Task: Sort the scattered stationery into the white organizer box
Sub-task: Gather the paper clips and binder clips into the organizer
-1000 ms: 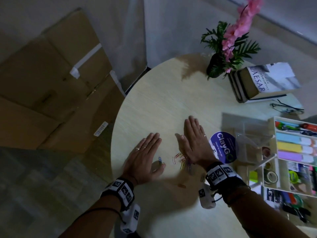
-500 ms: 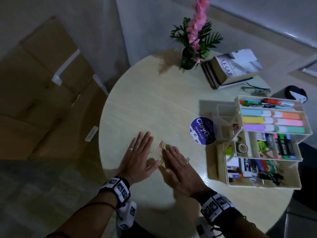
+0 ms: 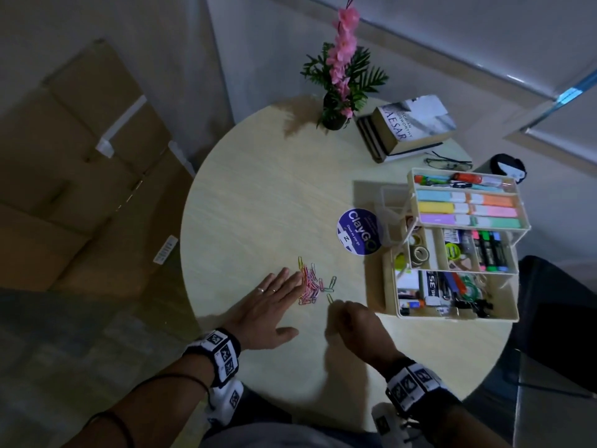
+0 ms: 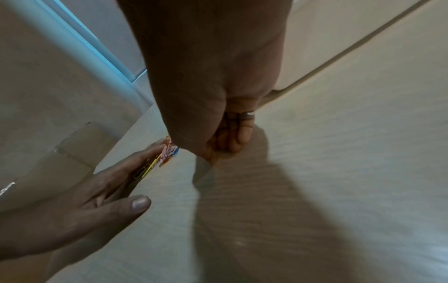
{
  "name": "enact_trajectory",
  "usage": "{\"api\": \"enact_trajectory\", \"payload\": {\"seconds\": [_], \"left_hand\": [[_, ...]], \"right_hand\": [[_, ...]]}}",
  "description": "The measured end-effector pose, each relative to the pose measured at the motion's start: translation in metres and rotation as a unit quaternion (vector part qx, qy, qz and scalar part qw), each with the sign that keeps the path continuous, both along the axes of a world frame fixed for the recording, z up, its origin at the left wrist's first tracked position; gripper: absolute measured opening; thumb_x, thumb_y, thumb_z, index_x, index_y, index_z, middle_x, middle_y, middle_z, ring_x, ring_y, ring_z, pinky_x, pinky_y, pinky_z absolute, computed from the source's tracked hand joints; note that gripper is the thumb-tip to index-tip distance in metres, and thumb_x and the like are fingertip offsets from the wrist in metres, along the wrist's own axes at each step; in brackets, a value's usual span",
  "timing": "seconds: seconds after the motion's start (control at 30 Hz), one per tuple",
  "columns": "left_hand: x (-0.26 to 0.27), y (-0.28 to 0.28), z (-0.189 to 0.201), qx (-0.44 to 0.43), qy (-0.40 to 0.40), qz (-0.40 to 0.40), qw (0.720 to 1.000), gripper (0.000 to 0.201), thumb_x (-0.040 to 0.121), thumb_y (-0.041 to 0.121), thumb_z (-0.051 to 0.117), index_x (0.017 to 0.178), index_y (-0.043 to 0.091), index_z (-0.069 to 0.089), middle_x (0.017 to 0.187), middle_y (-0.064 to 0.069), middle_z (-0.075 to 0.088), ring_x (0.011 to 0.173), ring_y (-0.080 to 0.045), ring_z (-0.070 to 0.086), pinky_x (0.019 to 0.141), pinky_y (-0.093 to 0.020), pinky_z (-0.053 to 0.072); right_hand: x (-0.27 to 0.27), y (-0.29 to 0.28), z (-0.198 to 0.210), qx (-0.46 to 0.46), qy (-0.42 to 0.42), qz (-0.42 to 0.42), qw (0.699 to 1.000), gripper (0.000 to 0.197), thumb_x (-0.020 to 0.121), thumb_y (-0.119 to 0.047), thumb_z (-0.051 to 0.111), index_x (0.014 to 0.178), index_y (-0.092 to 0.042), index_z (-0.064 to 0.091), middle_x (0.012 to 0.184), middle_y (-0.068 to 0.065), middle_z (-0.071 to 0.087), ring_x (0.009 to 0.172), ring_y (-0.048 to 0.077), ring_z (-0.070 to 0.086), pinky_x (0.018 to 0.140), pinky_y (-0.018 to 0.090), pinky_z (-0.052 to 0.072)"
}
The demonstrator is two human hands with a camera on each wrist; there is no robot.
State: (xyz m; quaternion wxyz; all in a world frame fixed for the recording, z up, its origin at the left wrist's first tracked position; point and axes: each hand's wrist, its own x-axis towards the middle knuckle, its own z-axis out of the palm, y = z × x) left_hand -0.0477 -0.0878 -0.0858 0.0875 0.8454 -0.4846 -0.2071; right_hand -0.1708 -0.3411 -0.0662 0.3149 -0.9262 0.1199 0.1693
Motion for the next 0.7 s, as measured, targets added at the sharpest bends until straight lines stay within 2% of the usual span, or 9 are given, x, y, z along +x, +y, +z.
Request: {"api": "enact_trajectory", "payload": {"seconds": [0.07, 0.17, 0.27, 0.33, 0.4, 0.47, 0.5, 0.63, 0.7], "left_hand": [[0.004, 0.000, 0.000, -0.010, 0.017, -0.001, 1.000, 0.090, 0.094, 0.065, 0.047, 0.167, 0.028, 0.009, 0.175, 0.005, -0.010, 0.161, -0.019, -0.015, 0.131, -0.042, 0.002], [0.010, 0.000, 0.002, -0.051, 0.045, 0.033, 0.997, 0.078, 0.093, 0.052, 0.058, 0.161, 0.026, 0.031, 0.175, 0.005, 0.006, 0.162, -0.017, -0.001, 0.128, -0.042, 0.021], [0.018, -0.003, 0.010, -0.078, 0.045, 0.088, 0.992, 0.076, 0.088, 0.040, 0.072, 0.154, 0.023, 0.040, 0.172, 0.002, 0.019, 0.155, -0.023, 0.027, 0.114, -0.044, 0.044], [0.025, -0.007, 0.012, -0.063, 0.035, 0.110, 0.991, 0.084, 0.086, 0.040, 0.078, 0.156, 0.022, 0.036, 0.168, -0.002, 0.025, 0.149, -0.027, 0.033, 0.112, -0.045, 0.045], [0.030, -0.013, 0.012, -0.048, 0.034, 0.122, 0.991, 0.092, 0.084, 0.043, 0.082, 0.158, 0.021, 0.031, 0.162, -0.005, 0.032, 0.146, -0.029, 0.035, 0.115, -0.046, 0.041], [0.033, -0.020, 0.011, -0.053, 0.053, 0.143, 0.987, 0.097, 0.082, 0.041, 0.085, 0.159, 0.021, 0.029, 0.155, -0.006, 0.038, 0.141, -0.029, 0.039, 0.113, -0.044, 0.042], [0.033, -0.024, 0.012, -0.058, 0.063, 0.155, 0.984, 0.098, 0.082, 0.039, 0.086, 0.160, 0.022, 0.029, 0.153, -0.006, 0.040, 0.139, -0.028, 0.040, 0.111, -0.042, 0.044], [0.029, -0.044, 0.016, -0.066, 0.083, 0.168, 0.980, 0.091, 0.084, 0.028, 0.085, 0.158, 0.029, 0.031, 0.142, -0.003, 0.044, 0.128, -0.024, 0.047, 0.103, -0.039, 0.048], [0.028, -0.053, 0.015, -0.069, 0.108, 0.153, 0.980, 0.076, 0.088, 0.016, 0.079, 0.152, 0.032, 0.041, 0.132, -0.001, 0.044, 0.119, -0.022, 0.050, 0.099, -0.038, 0.051]], "right_hand": [[0.020, 0.011, 0.008, 0.015, -0.020, -0.004, 1.000, 0.013, 0.092, -0.008, 0.065, 0.081, -0.013, 0.062, 0.080, 0.007, 0.067, 0.072, 0.026, 0.062, 0.066, 0.027, 0.037], [0.048, 0.021, 0.021, 0.024, -0.035, 0.011, 0.999, 0.010, 0.100, -0.017, 0.062, 0.096, -0.015, 0.071, 0.089, 0.009, 0.072, 0.081, 0.028, 0.066, 0.069, 0.025, 0.036], [0.062, 0.019, 0.022, -0.027, -0.032, -0.034, 0.999, 0.011, 0.091, -0.020, 0.071, 0.085, -0.015, 0.063, 0.085, 0.013, 0.067, 0.080, 0.036, 0.064, 0.065, 0.030, 0.034], [0.065, 0.014, 0.019, -0.056, -0.042, -0.066, 0.995, 0.023, 0.083, -0.029, 0.076, 0.088, -0.019, 0.057, 0.090, 0.006, 0.060, 0.085, 0.032, 0.061, 0.068, 0.030, 0.034], [0.064, 0.011, 0.014, -0.073, -0.037, -0.025, 0.996, 0.047, 0.078, -0.040, 0.073, 0.115, -0.015, 0.059, 0.111, 0.008, 0.057, 0.102, 0.031, 0.055, 0.083, 0.035, 0.042], [0.062, 0.012, 0.011, -0.063, -0.025, 0.027, 0.997, 0.076, 0.078, -0.050, 0.070, 0.142, -0.014, 0.049, 0.134, 0.012, 0.050, 0.116, 0.033, 0.048, 0.098, 0.043, 0.045], [0.061, 0.014, 0.011, -0.061, -0.025, 0.044, 0.997, 0.083, 0.078, -0.052, 0.071, 0.148, -0.017, 0.045, 0.140, 0.012, 0.046, 0.119, 0.033, 0.046, 0.100, 0.045, 0.045], [0.057, 0.029, 0.008, -0.042, -0.055, 0.063, 0.996, 0.072, 0.082, -0.034, 0.082, 0.145, -0.018, 0.051, 0.141, 0.012, 0.046, 0.113, 0.033, 0.051, 0.098, 0.043, 0.050], [0.059, 0.034, 0.003, -0.031, -0.072, 0.052, 0.996, 0.055, 0.087, -0.027, 0.077, 0.138, -0.014, 0.060, 0.133, 0.013, 0.053, 0.106, 0.032, 0.055, 0.093, 0.041, 0.054]]}}
